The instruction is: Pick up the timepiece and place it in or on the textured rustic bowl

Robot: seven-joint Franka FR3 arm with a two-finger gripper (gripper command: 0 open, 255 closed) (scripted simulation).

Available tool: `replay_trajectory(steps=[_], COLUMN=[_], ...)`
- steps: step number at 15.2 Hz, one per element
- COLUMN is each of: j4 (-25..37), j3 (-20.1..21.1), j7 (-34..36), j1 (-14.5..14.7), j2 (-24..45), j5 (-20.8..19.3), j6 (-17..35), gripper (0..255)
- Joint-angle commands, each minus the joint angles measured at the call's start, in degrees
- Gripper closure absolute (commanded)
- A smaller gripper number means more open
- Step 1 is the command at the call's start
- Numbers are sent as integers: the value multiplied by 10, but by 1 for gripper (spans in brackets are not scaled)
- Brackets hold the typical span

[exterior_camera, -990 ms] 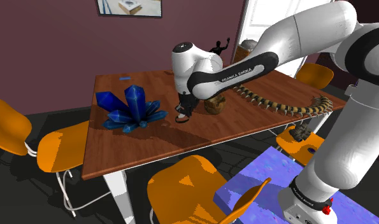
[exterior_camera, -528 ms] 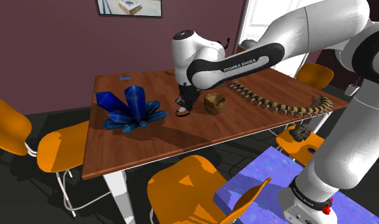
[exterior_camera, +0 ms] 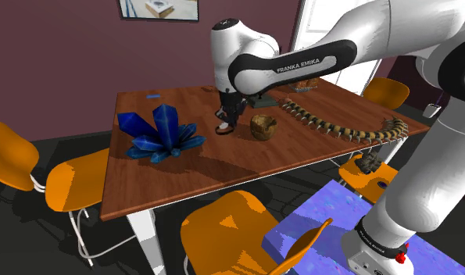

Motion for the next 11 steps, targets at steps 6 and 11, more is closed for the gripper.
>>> replay_trajectory(steps=[6, 11], j4=[-1, -29], j3=[-21, -58], j7=[-52, -123], j1=[-22, -56], j2=[-29, -55], j5=[13, 21], j6=[-12, 11], gripper=[255, 255])
